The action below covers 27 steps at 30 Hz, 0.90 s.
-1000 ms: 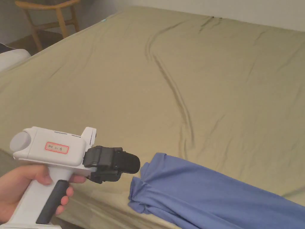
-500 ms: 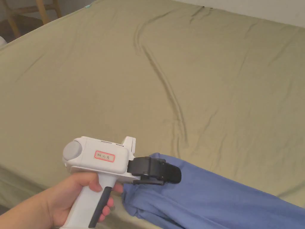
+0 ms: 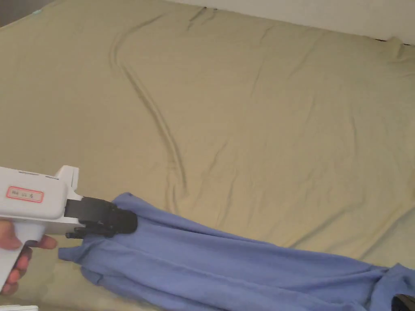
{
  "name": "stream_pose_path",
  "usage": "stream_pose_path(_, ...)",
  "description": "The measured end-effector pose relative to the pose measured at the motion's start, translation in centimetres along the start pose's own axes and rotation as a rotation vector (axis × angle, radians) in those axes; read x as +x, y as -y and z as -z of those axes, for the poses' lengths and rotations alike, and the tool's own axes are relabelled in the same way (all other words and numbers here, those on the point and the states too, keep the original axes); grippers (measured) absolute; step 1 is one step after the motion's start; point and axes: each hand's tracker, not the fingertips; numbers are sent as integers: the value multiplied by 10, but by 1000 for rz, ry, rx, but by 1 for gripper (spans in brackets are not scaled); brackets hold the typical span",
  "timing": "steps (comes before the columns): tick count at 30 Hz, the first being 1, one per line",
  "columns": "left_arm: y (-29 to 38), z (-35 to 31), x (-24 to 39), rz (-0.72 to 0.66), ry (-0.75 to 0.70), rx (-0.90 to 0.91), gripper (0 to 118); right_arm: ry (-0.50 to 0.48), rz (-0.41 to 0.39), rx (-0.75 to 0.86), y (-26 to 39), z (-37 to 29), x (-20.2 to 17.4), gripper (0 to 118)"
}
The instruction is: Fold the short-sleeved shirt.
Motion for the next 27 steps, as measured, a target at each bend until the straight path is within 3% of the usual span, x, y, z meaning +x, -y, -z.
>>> stream_pose_path(6, -34, -57, 5, 40, -234, 29, 7, 15, 19, 28, 7, -11, 15, 1)
stream_pose_path(9, -45, -64, 9, -6, -379, -7, 7, 15, 39, 36, 14, -15, 23, 1)
stream_pose_path(12, -40, -54, 56, 12, -431, -42, 7, 5, 59, 42, 20, -19, 28, 1)
stream_pose_path(20, -5, 41, 199, 192, -445, -118, 7, -26, 96, 67, 35, -26, 42, 1)
stream_pose_path(27, 33, 159, 231, 328, -541, -300, 7, 19, 126, 104, 45, -51, 66, 1)
